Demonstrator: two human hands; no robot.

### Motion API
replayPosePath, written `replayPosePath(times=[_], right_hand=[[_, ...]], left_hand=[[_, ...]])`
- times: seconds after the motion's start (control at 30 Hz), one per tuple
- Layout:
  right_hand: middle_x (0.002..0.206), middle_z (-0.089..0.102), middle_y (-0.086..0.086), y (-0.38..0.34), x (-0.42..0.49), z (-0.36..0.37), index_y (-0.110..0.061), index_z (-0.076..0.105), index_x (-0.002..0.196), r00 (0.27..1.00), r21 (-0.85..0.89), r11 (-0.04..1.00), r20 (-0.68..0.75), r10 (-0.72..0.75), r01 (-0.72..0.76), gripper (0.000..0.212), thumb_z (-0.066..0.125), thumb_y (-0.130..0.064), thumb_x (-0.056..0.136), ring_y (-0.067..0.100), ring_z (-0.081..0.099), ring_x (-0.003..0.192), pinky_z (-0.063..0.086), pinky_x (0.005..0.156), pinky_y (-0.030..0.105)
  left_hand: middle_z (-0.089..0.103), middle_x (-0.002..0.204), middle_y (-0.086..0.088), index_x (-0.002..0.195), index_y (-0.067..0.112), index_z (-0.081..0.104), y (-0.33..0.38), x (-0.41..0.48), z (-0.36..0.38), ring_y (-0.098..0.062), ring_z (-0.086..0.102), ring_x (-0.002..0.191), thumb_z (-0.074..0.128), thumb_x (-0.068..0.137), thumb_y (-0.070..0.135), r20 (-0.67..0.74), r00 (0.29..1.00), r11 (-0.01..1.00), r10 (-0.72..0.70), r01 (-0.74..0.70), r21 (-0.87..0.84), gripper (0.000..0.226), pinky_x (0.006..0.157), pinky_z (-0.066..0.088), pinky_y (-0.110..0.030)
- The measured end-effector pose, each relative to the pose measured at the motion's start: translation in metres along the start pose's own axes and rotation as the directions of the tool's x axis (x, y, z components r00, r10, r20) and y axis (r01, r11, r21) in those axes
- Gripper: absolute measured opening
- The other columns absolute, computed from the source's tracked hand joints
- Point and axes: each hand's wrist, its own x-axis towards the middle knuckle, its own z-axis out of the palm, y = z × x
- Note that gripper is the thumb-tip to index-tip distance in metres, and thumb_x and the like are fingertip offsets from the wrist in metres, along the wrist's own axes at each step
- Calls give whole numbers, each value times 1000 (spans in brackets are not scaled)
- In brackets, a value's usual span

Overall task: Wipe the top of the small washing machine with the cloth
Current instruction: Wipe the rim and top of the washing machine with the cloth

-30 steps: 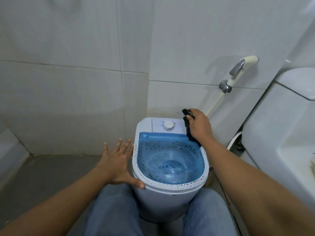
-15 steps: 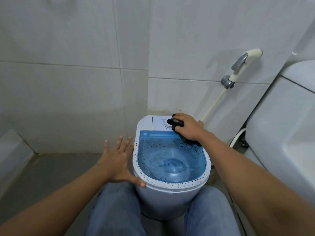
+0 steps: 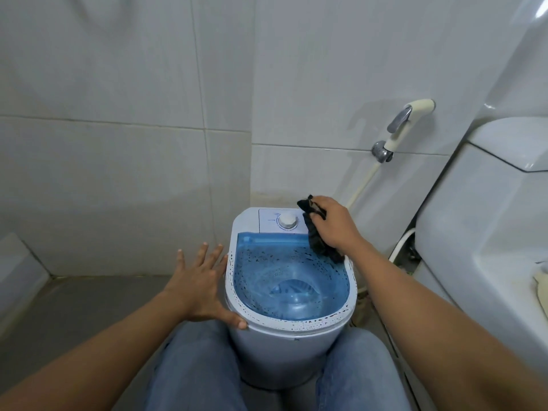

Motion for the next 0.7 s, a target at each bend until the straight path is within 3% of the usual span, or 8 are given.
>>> replayPosePath(times=[0.07, 0.13, 0.23, 0.33, 0.47, 0.6, 0.7], right_hand=[[145, 51, 8, -19, 3, 12, -8, 56, 136, 988, 16, 988, 11, -157, 157, 43, 58, -7, 92, 25, 49, 132, 25, 109, 19], [150, 47, 3, -36, 4, 30, -13, 53, 139, 950, -7, 957, 128, -286, 289, 47, 58, -10, 92, 23, 46, 134, 25, 117, 29], [157, 37, -5, -49, 3, 60, -27, 38, 149, 884, -229, 892, 364, -293, 390, 59, 52, -18, 93, 19, 33, 143, 14, 121, 49], [160, 29, -11, -51, 11, 75, -32, 37, 149, 893, -391, 847, 406, -193, 361, 52, 44, -26, 97, 20, 13, 151, -3, 116, 65], [150, 44, -16, -42, 6, 67, -36, 50, 138, 878, -339, 854, 415, -241, 394, 44, 42, -23, 96, 16, 18, 151, -18, 108, 70], [137, 56, -11, -13, -11, 37, -41, 51, 132, 879, -284, 882, 412, -241, 375, 38, 46, -28, 96, 13, 34, 144, -18, 111, 66], [137, 55, -9, 9, -14, 10, -39, 51, 131, 911, -341, 899, 392, -130, 275, 34, 46, -29, 99, 13, 40, 137, -10, 111, 68]], left_hand=[[-16, 167, -2, 157, 27, -16, 0, 0, 0, -30, -20, 152, 41, 31, 110, 7, 1000, 1000, -2, 2, 1, 161, 114, -5, -73], [-14, 167, -2, 157, 28, -14, 0, 0, 0, -29, -19, 152, 41, 31, 110, 2, 1000, 1000, -5, 5, -1, 161, 114, -5, -73], [-13, 167, -2, 157, 28, -13, 0, 0, 0, -30, -19, 152, 41, 31, 110, 3, 1000, 1000, -8, 8, 3, 160, 114, -5, -73], [-13, 168, -2, 157, 28, -13, -1, 2, -1, -30, -19, 152, 40, 31, 110, 0, 1000, 1000, -13, 13, 7, 160, 114, -6, -73], [-12, 168, -3, 157, 28, -13, -1, 0, 2, -30, -18, 152, 41, 33, 110, 2, 1000, 1000, -6, 6, 9, 159, 114, -5, -73], [-15, 167, -3, 156, 29, -18, -1, 1, 0, -31, -20, 152, 43, 32, 109, -2, 1000, 1000, 7, -7, -2, 160, 114, -6, -74], [-15, 167, -2, 156, 29, -18, -1, 0, -1, -30, -20, 152, 44, 33, 109, 4, 1000, 1000, 10, -10, -2, 159, 114, -6, -73]])
